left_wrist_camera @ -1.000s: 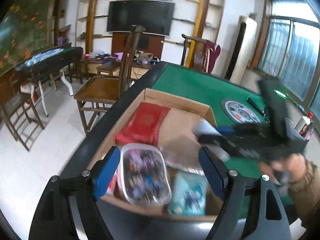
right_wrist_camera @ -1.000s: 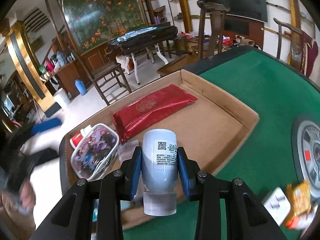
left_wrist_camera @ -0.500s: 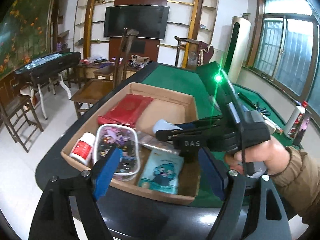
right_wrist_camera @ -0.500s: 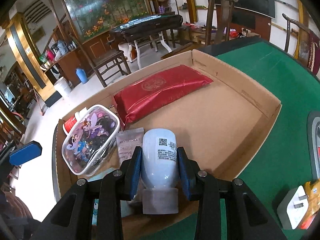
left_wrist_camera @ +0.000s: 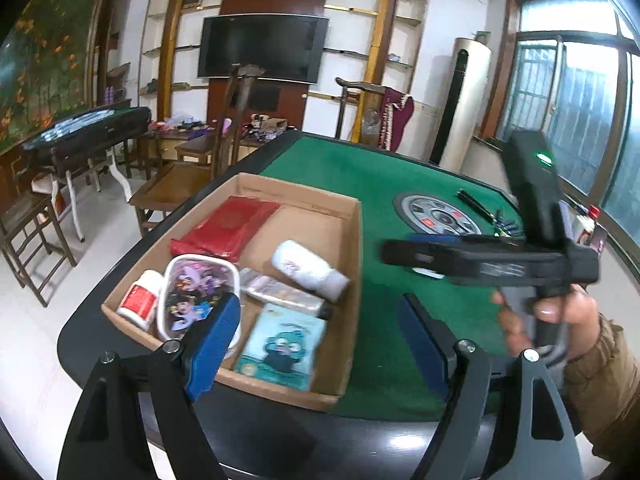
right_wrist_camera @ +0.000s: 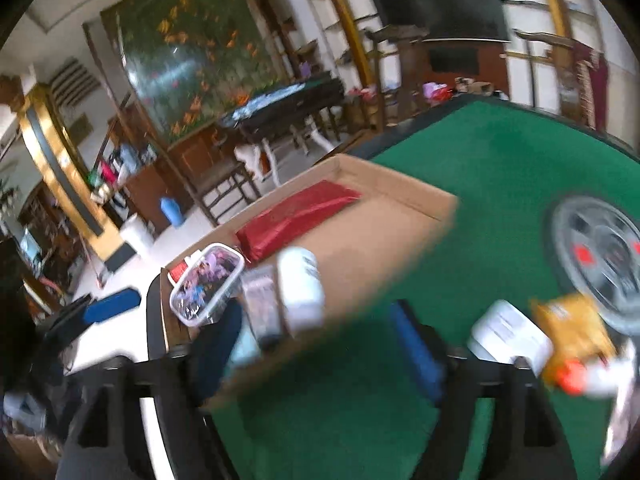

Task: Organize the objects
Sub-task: 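Grasp the white plug charger with the left tool while the right returns to the table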

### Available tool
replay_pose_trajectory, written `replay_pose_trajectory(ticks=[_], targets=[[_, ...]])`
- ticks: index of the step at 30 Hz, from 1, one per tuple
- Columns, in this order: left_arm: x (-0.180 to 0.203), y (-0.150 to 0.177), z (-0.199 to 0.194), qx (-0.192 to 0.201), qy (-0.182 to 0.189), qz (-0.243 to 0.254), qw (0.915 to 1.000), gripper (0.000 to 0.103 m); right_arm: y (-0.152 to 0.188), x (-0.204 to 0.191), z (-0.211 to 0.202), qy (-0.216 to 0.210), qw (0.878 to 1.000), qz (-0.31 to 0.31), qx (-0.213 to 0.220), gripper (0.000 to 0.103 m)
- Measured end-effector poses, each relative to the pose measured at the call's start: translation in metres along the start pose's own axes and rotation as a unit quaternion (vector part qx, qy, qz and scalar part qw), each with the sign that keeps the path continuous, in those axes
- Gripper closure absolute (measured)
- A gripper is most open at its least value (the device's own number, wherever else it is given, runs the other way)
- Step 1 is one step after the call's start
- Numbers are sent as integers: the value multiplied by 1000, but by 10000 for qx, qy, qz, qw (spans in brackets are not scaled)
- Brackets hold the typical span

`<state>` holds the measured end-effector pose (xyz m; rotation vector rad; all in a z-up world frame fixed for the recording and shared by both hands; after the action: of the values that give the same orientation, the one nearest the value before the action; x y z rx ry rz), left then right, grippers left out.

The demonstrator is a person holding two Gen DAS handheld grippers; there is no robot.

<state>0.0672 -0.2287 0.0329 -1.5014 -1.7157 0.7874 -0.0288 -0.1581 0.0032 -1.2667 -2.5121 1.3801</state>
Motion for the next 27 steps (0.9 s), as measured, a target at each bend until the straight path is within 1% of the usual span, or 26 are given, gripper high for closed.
replay_pose_trajectory(ticks=[2,5,7,10,13,14,18,21,24,25,27], targets=[[13,0,2,-20,54,119,9999,21,12,21,-21,143,9997,140,101,0],[36,5,10,-137,222,258,9993,18,31,55,-52,395,9979,448,255,0],[53,8,19,-284,337,370,9983,18,40,79,-74,486,9949,785,419,0],[85,14,37,-601,493,578,9953,18,41,105,-100,605,9883,1252,626,0],[111,19,61,-972,566,721,9910,18,33,117,-118,740,9827,1457,869,0],[121,22,72,-1165,597,793,9882,18,32,120,-122,761,9811,1518,932,0],[146,26,113,-1702,360,1172,9778,18,33,135,-133,731,9748,1856,1002,0],[154,19,139,-1889,407,1084,9751,18,34,140,-135,732,9743,1914,939,0],[163,9,162,-1977,637,957,9735,18,35,140,-138,732,9751,1871,940,0],[164,8,168,-1983,615,977,9733,18,34,140,-139,715,9748,1887,946,0],[162,7,182,-1995,413,1035,9735,18,34,142,-137,703,9743,1918,952,0]])
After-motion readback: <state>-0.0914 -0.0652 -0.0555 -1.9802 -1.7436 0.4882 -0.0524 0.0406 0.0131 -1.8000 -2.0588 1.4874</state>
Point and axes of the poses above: each gripper's, at about its wrist camera, not at the fingertips, and z roughly the way its jaws point, x to its right, y to its underside, the point moved 9 cm from there along z, roughly the way its jaws point, and after that the axes turned 3 degrees about z, right-handed, at the moved point
